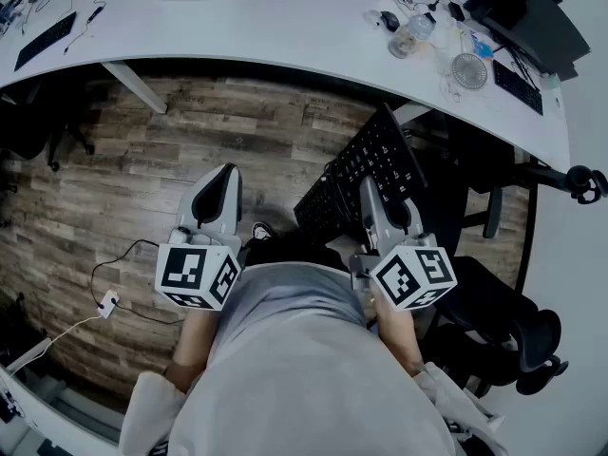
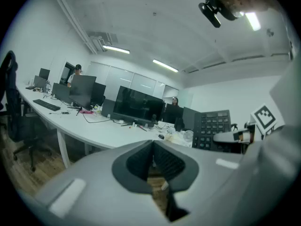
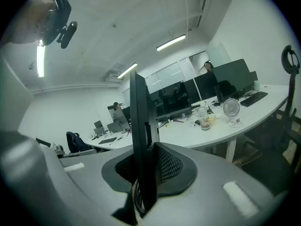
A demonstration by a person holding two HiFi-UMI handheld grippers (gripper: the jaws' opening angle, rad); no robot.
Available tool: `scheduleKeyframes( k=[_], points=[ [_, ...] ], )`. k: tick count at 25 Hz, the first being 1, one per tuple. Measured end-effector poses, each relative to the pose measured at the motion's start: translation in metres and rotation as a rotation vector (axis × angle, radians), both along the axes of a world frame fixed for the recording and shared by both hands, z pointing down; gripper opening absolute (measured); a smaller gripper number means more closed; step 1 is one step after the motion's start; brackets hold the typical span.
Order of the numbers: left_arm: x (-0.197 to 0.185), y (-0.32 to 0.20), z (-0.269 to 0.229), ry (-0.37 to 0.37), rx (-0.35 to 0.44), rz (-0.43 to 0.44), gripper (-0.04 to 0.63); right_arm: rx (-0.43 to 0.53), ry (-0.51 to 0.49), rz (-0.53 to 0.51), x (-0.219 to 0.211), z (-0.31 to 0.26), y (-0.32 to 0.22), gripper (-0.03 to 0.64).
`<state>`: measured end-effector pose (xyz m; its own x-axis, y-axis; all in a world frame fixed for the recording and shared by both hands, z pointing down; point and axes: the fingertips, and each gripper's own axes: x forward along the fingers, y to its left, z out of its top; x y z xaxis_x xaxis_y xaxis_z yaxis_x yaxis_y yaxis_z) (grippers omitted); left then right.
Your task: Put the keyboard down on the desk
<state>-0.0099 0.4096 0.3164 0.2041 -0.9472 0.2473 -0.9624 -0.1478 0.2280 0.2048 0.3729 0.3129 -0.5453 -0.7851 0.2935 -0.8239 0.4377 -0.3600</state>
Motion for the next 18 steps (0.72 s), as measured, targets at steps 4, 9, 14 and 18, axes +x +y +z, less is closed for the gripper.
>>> scheduleKeyframes(
  k=[4, 9, 14, 18],
  points=[
    [-0.004, 0.004, -0.006, 0.007, 0.005, 0.004, 0.0, -0.016, 0.007, 0.006, 0.0, 0.0, 0.005, 0.071],
    [-0.004, 0.003, -0.009, 0.02, 0.011, 0.021, 0.0, -0.017, 0.008, 0.009, -0.003, -0.002, 0.004, 0.071],
    [-0.009, 0.006, -0.008, 0.039, 0.006, 0.024, 0.0, -0.028, -0.019, 0.038, 0.0, -0.005, 0.003, 0.071],
    [-0.013, 0.01, -0.008, 0.051, 0.007, 0.024, 0.0, -0.032, -0.038, 0.053, 0.002, -0.006, 0.001, 0.071]
  ],
)
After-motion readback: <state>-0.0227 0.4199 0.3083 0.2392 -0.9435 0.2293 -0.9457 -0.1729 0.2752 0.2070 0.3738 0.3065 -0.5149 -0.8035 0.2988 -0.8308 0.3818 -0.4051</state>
